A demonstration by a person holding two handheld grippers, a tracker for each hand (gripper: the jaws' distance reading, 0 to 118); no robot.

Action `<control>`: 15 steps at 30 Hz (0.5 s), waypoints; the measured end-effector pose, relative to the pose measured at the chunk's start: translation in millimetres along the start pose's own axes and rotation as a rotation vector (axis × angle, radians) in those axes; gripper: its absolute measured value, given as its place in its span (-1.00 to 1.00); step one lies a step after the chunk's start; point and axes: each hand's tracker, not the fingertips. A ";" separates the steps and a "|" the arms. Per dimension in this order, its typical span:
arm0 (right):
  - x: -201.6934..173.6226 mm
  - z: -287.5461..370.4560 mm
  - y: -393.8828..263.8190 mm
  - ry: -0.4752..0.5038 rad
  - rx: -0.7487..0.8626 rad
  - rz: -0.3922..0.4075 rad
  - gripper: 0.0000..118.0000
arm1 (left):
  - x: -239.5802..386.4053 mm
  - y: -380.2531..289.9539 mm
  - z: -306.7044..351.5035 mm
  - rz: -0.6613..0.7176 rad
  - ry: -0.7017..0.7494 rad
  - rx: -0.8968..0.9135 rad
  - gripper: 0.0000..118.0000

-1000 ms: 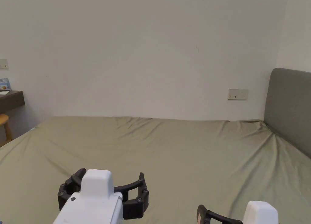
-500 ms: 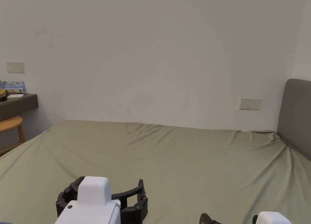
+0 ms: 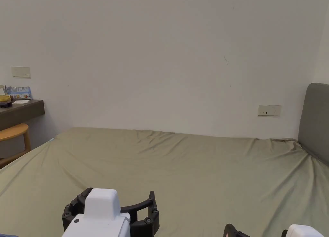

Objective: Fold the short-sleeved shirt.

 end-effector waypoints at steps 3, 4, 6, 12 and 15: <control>-0.7 -0.9 -2.5 -0.031 0.014 0.021 1.00 | 0.7 -1.1 -0.7 0.001 -0.004 -0.003 1.00; -0.6 -0.1 -3.9 -0.041 0.029 0.017 1.00 | 0.9 -1.3 -0.8 0.004 -0.006 -0.006 1.00; 2.1 2.3 -3.8 -0.004 0.029 -0.012 1.00 | 0.9 -1.3 -0.9 0.003 -0.009 -0.006 1.00; -1.3 11.9 -4.1 0.099 0.053 -0.021 1.00 | 0.0 -3.0 -3.1 0.017 -0.001 -0.019 1.00; -2.6 10.8 -5.2 0.084 0.030 -0.032 1.00 | 0.2 -3.9 -4.0 0.027 0.000 -0.025 1.00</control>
